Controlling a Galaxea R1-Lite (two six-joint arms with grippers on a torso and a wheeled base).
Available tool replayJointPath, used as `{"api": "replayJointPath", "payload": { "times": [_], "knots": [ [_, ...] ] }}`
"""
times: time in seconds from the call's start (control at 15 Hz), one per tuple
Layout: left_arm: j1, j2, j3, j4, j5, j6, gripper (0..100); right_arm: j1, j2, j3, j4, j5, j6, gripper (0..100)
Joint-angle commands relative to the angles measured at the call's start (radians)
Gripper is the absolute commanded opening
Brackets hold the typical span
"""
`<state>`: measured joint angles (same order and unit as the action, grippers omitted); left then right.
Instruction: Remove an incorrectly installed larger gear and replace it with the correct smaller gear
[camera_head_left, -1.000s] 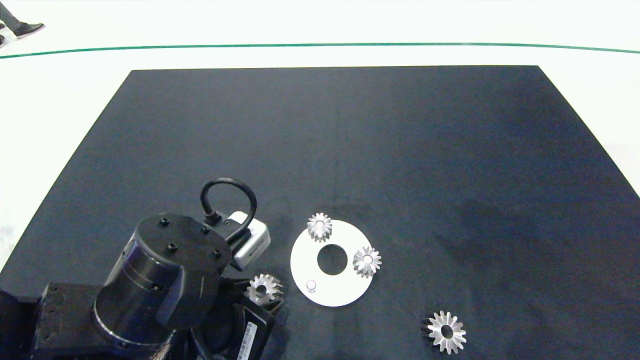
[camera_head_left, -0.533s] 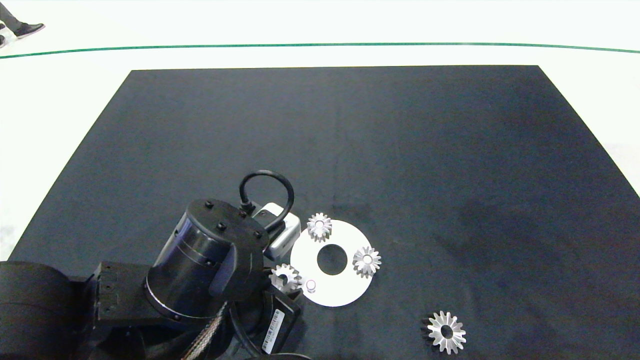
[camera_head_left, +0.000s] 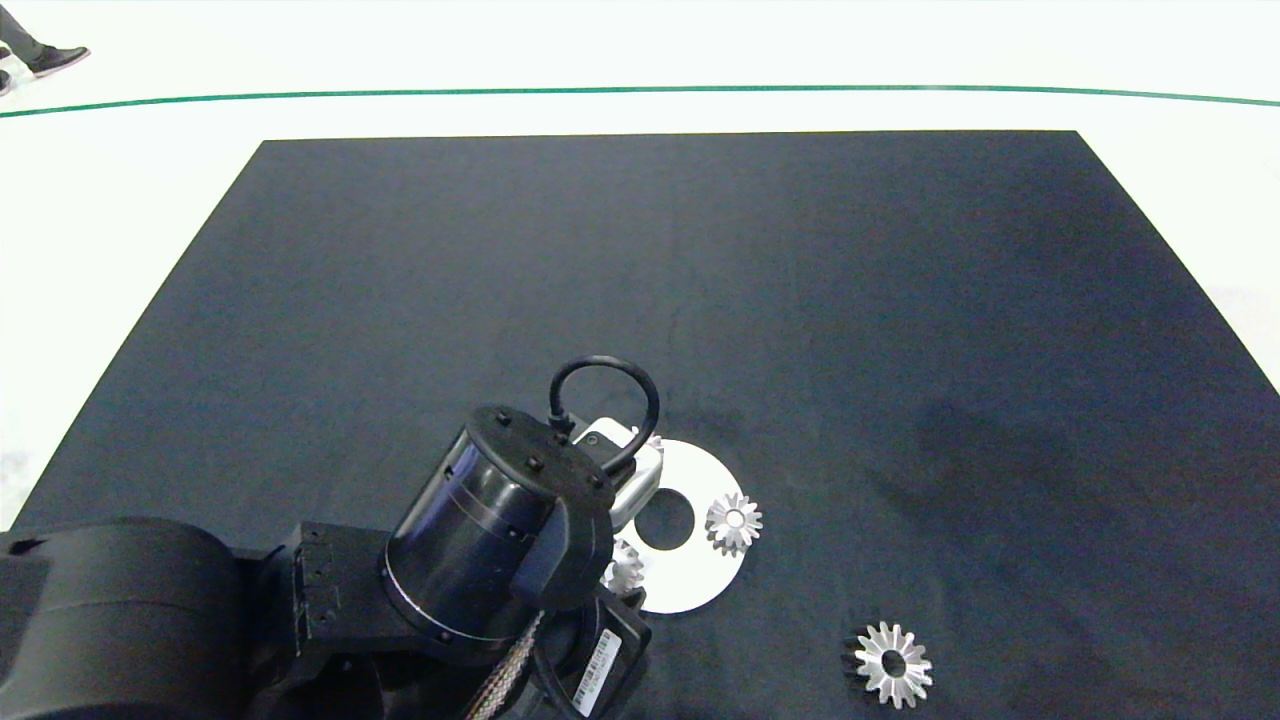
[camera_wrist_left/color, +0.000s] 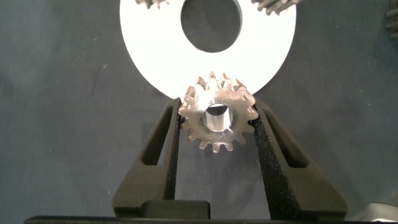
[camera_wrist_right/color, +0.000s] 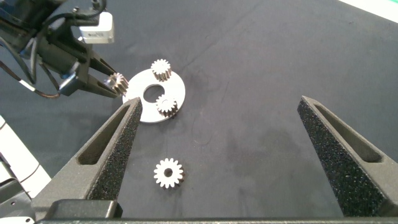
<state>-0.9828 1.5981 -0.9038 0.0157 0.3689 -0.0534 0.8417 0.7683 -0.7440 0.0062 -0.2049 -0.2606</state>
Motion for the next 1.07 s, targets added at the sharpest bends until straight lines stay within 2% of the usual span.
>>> {"api": "replayJointPath", "payload": {
  "times": [0.07, 0.2, 0.4, 0.93, 1.0, 1.07],
  "knots": [
    [0.006, 0.042, -0.020, -0.002, 0.002, 0.007, 0, 0.000, 0.003, 0.000, -0.002, 0.010, -0.002, 100],
    [0.007, 0.049, -0.018, -0.002, 0.004, 0.010, 0, 0.000, 0.005, -0.001, -0.002, 0.013, -0.002, 100],
    [0.010, 0.063, -0.018, -0.002, 0.019, 0.023, 0, 0.000, 0.012, -0.003, -0.008, 0.019, -0.002, 100],
    [0.007, 0.082, -0.058, -0.005, 0.021, 0.023, 0, 0.000, 0.014, -0.003, -0.008, 0.021, -0.002, 100],
    [0.007, 0.083, -0.056, -0.005, 0.025, 0.021, 100, 0.000, 0.014, -0.003, -0.008, 0.021, -0.002, 100],
    [0.007, 0.083, -0.056, -0.005, 0.036, 0.020, 100, 0.000, 0.014, -0.005, -0.008, 0.021, -0.003, 100]
  ]
}}
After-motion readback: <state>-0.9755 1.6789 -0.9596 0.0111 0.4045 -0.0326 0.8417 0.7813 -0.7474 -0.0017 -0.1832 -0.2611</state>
